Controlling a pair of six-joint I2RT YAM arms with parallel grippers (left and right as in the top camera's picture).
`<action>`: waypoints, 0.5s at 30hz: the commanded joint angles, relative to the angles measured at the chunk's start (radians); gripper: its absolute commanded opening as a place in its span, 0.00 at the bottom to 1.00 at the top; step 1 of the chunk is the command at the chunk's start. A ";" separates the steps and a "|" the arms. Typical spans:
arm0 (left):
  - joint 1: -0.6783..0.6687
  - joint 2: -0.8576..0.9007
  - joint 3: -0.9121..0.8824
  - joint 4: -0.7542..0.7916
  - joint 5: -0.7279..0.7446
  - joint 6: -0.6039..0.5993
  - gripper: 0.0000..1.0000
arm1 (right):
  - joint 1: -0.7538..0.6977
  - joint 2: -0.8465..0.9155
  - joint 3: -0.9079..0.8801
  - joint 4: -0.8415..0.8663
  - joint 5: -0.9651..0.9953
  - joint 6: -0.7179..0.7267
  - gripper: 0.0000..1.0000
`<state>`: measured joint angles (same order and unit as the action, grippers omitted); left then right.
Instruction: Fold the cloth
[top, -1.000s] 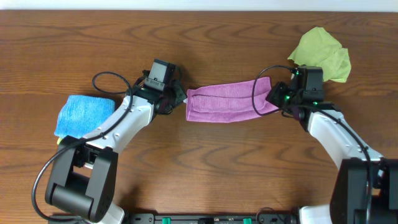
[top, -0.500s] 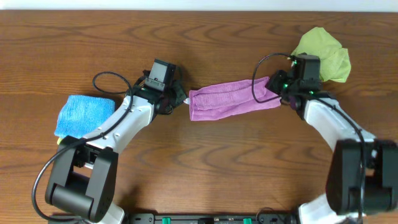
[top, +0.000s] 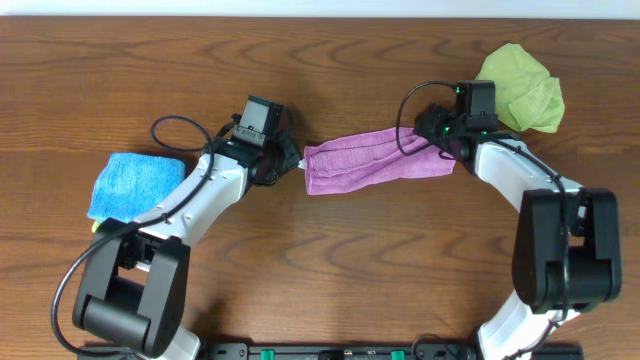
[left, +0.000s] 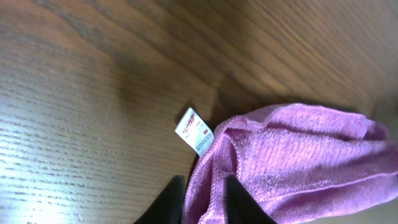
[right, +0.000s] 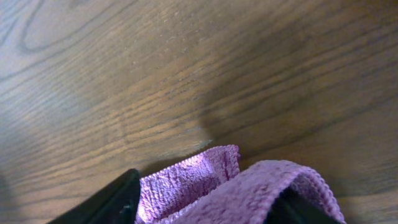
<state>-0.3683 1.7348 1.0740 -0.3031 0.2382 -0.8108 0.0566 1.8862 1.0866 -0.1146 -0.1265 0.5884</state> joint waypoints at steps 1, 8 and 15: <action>0.000 0.006 0.012 -0.003 0.029 0.012 0.38 | 0.009 0.005 0.021 -0.006 -0.005 0.002 0.71; 0.001 0.005 0.051 -0.010 0.097 0.011 0.65 | 0.009 0.003 0.021 -0.012 -0.074 0.003 0.80; -0.019 0.005 0.051 -0.019 0.101 -0.024 0.70 | 0.009 0.002 0.021 -0.014 -0.088 0.002 0.80</action>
<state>-0.3725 1.7348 1.1030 -0.3180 0.3302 -0.8192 0.0566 1.8862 1.0866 -0.1242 -0.1970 0.5915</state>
